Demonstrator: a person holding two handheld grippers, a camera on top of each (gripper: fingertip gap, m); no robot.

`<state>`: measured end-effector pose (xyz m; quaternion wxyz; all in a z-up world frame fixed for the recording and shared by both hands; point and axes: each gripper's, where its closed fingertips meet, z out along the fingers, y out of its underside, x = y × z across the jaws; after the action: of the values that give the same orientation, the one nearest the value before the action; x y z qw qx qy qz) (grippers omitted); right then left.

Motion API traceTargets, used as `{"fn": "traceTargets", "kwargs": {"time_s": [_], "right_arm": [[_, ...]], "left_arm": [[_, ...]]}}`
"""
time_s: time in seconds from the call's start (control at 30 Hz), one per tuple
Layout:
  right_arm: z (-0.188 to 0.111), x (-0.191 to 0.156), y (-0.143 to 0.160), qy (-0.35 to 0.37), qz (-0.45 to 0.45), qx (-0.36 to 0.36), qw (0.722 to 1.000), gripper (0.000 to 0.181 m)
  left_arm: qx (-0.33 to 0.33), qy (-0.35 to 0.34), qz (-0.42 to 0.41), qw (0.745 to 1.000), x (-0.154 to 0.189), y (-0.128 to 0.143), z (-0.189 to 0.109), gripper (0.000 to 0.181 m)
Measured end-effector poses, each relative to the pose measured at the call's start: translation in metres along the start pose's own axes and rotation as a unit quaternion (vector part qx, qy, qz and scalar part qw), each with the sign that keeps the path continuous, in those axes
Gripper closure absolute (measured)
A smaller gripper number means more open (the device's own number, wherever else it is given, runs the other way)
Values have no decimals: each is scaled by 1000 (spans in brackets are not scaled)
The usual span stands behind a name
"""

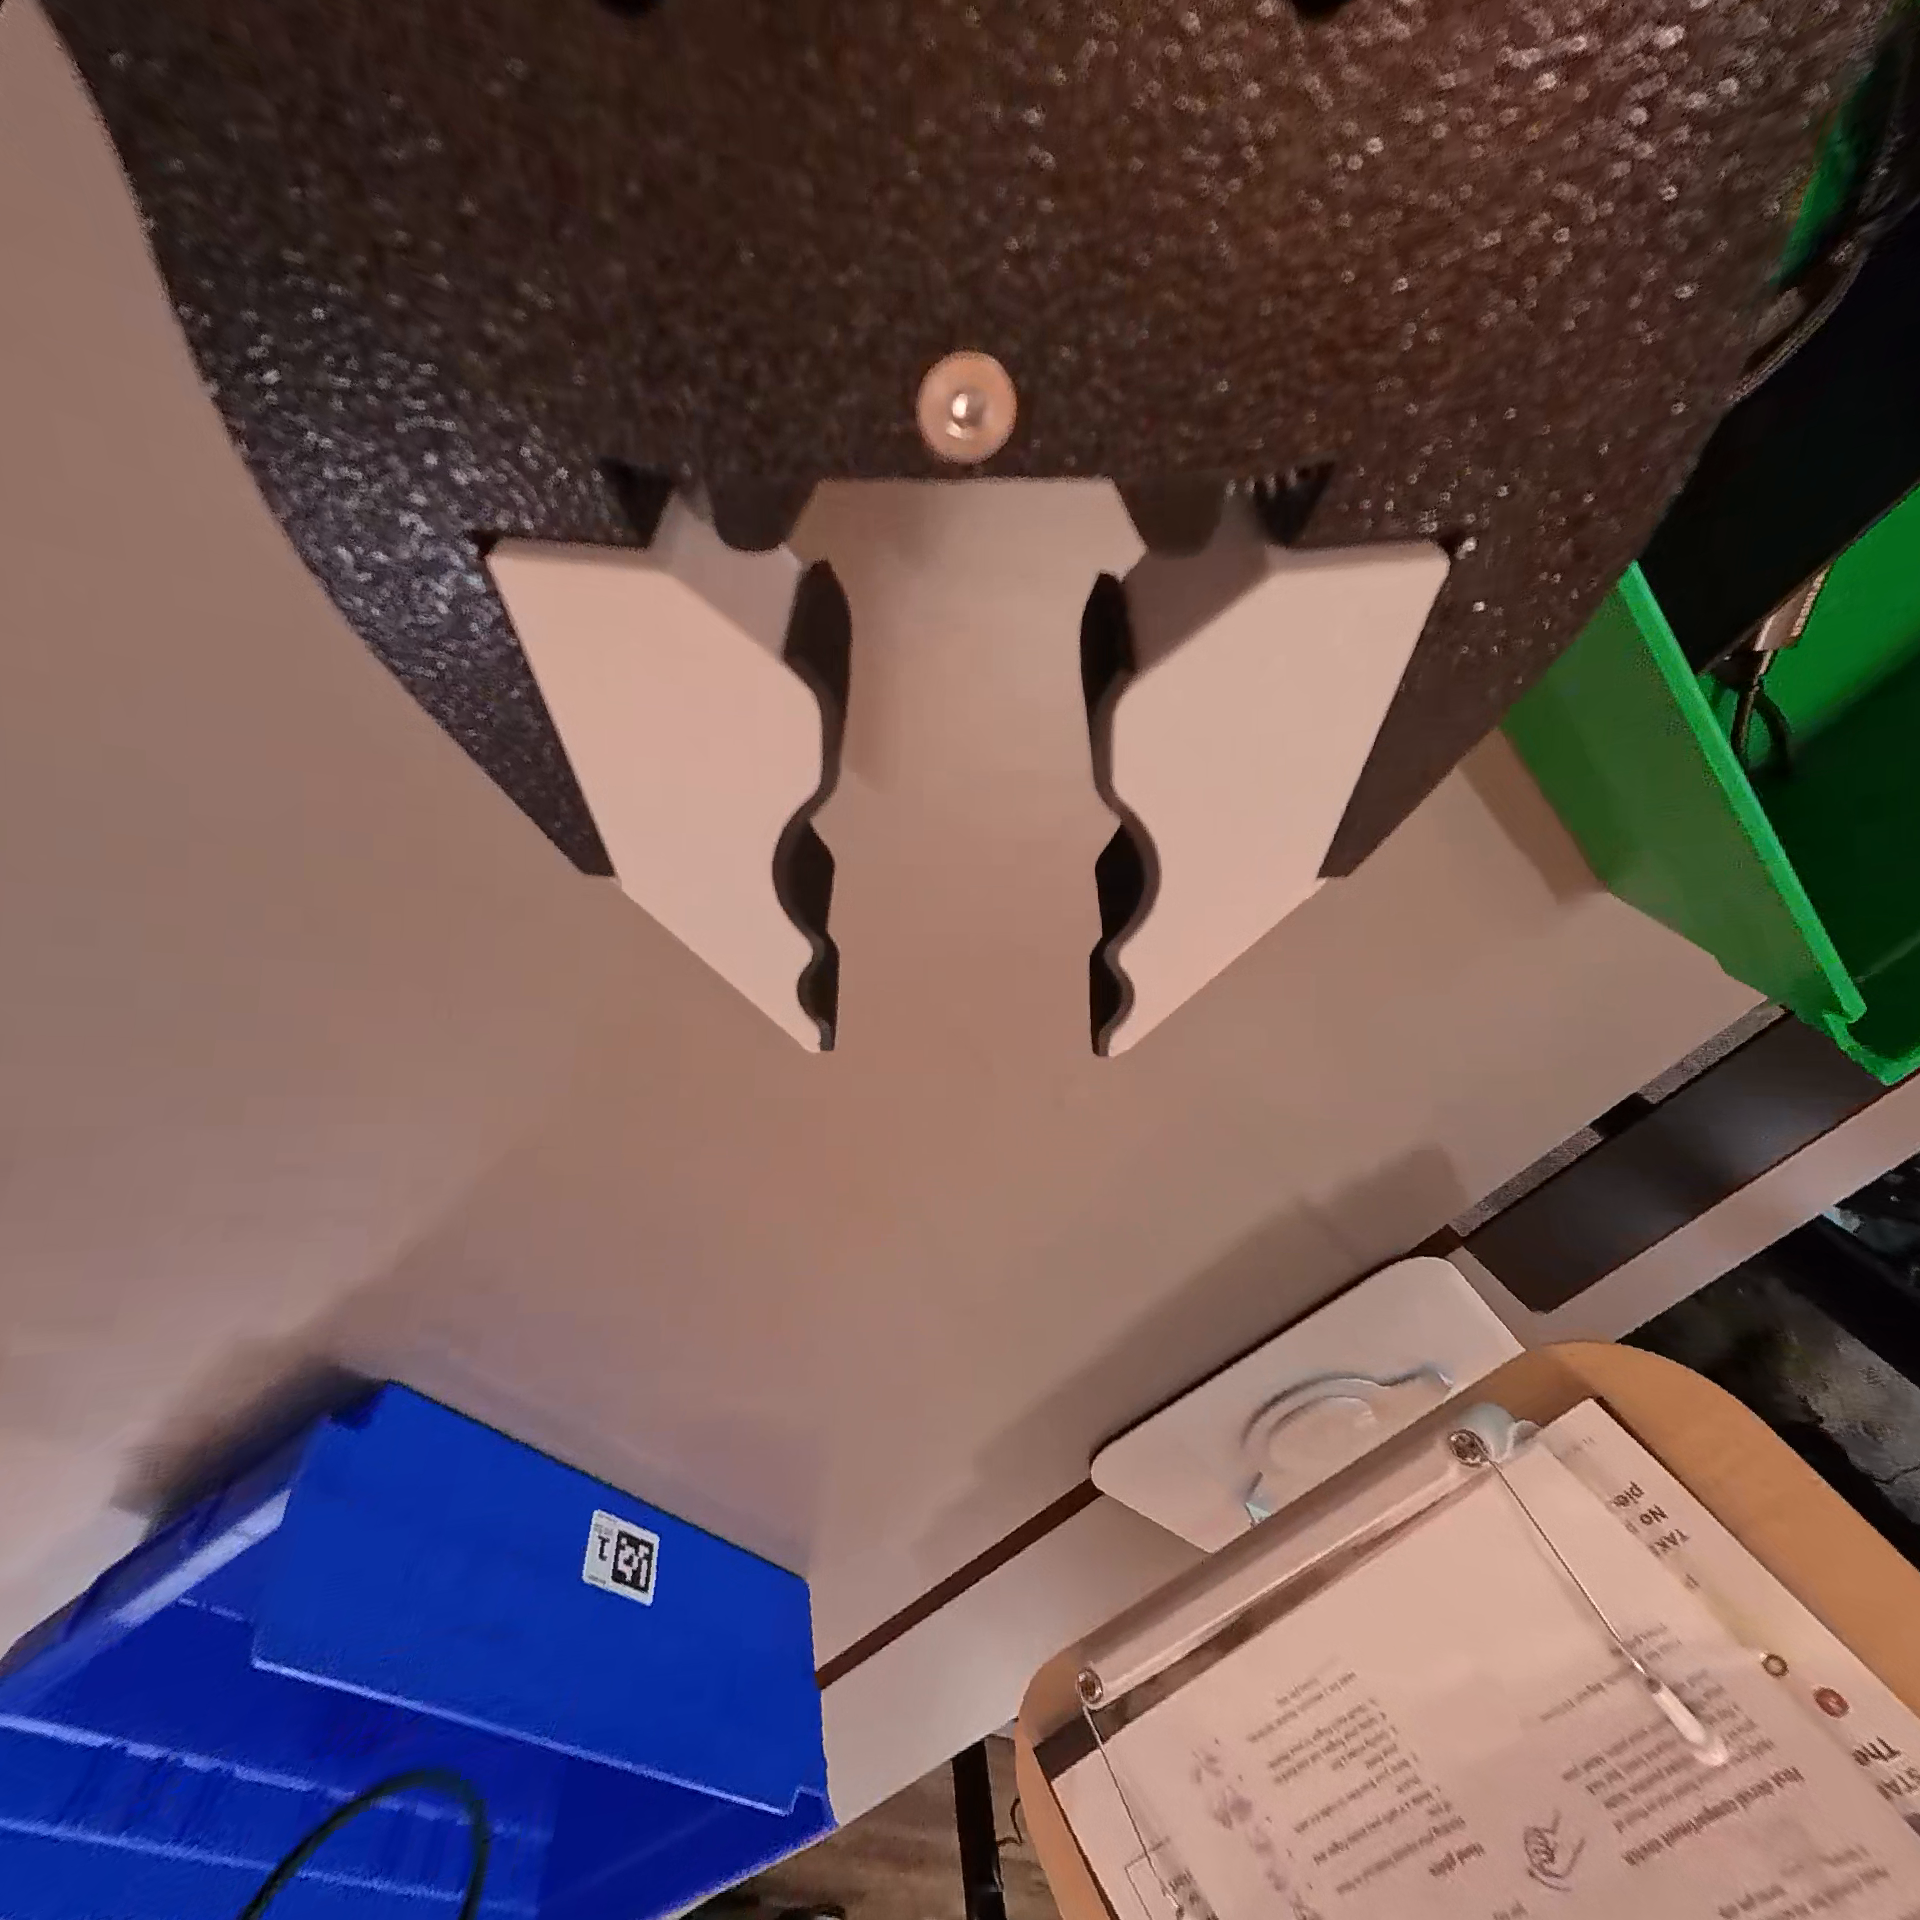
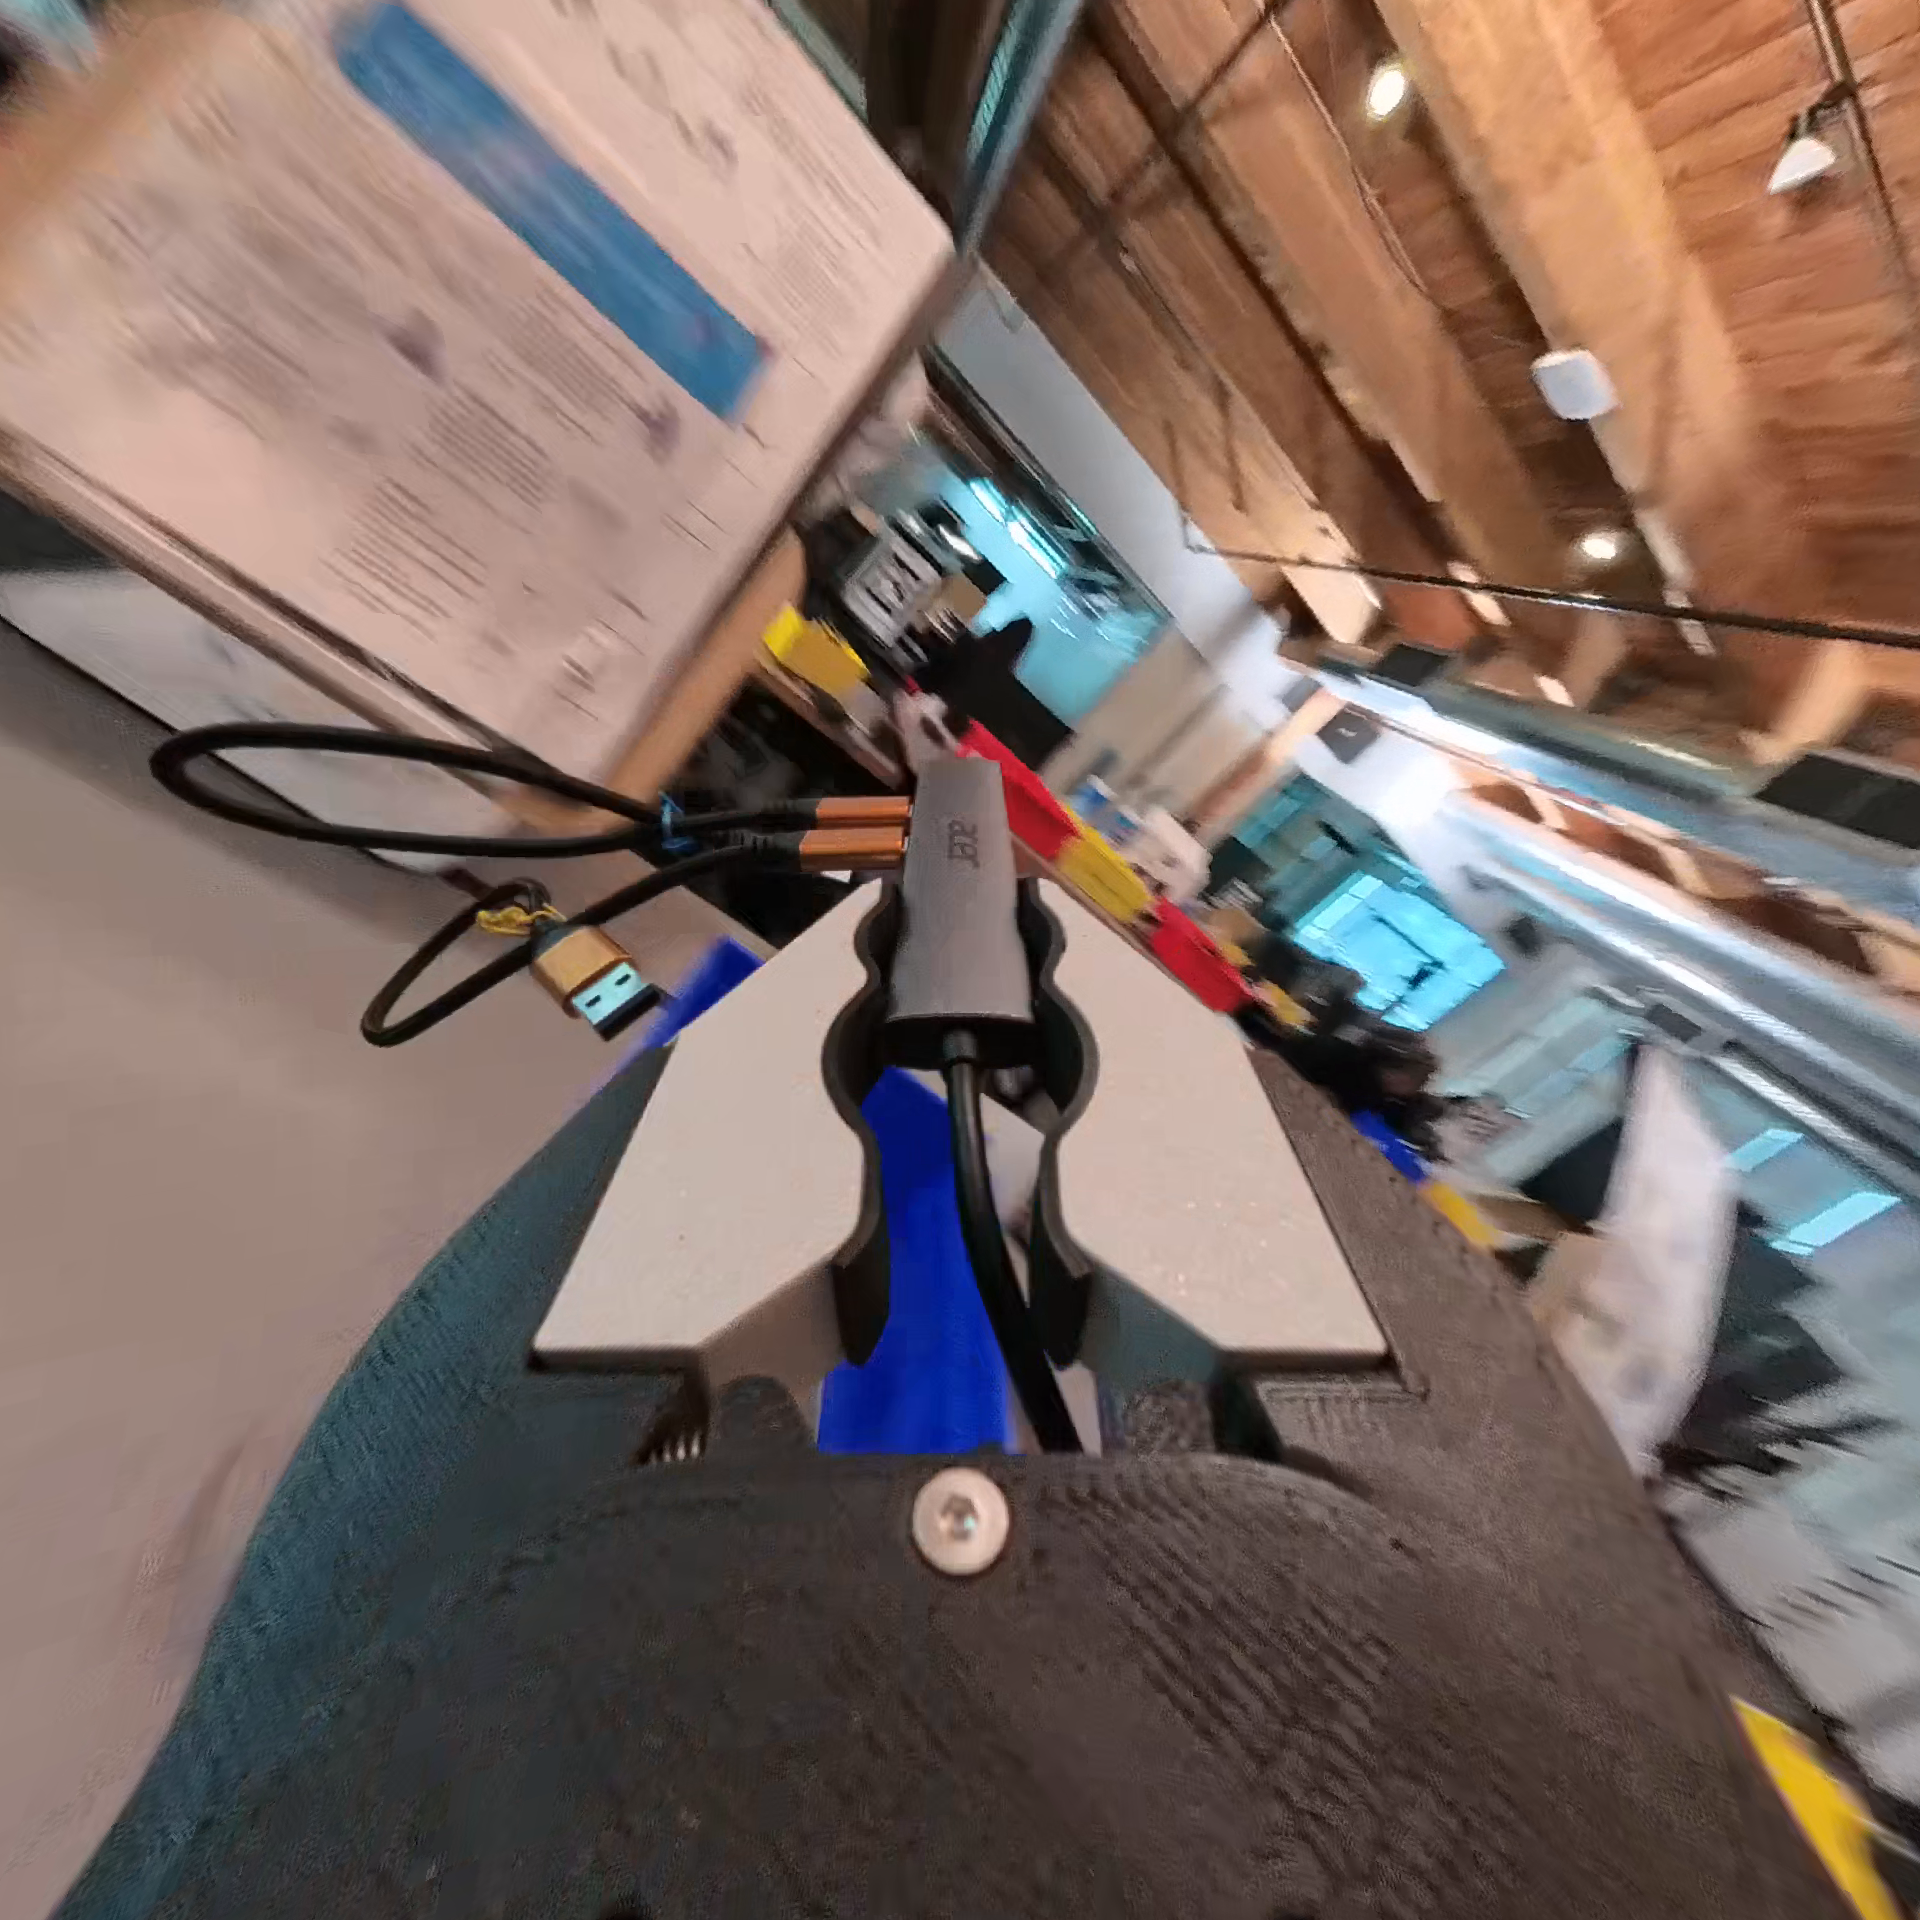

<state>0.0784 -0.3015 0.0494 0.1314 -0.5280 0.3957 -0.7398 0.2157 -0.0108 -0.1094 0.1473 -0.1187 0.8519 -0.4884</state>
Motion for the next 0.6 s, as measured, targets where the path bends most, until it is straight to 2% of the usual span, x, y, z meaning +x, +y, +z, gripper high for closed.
{"fn": "traceTargets", "kwargs": {"time_s": [0.13,0.2,0.3,0.43,0.6], "right_arm": [[21,46,45,48,-129,-106,985,159],[32,53,68,50,-190,-156,968,160],[54,32,98,2,-227,-190,955,160],[86,-13,121,-67,-241,-197,948,160],[124,-46,151,-125,-300,-244,914,159]], "left_arm": [[-3,4,-3,1000,-1,2,2,135],[-4,6,-4,1000,-1,3,3,135],[-9,10,0,1000,0,6,4,135],[-18,12,0,1000,1,9,7,135],[-26,14,0,1000,1,14,11,135]]}}
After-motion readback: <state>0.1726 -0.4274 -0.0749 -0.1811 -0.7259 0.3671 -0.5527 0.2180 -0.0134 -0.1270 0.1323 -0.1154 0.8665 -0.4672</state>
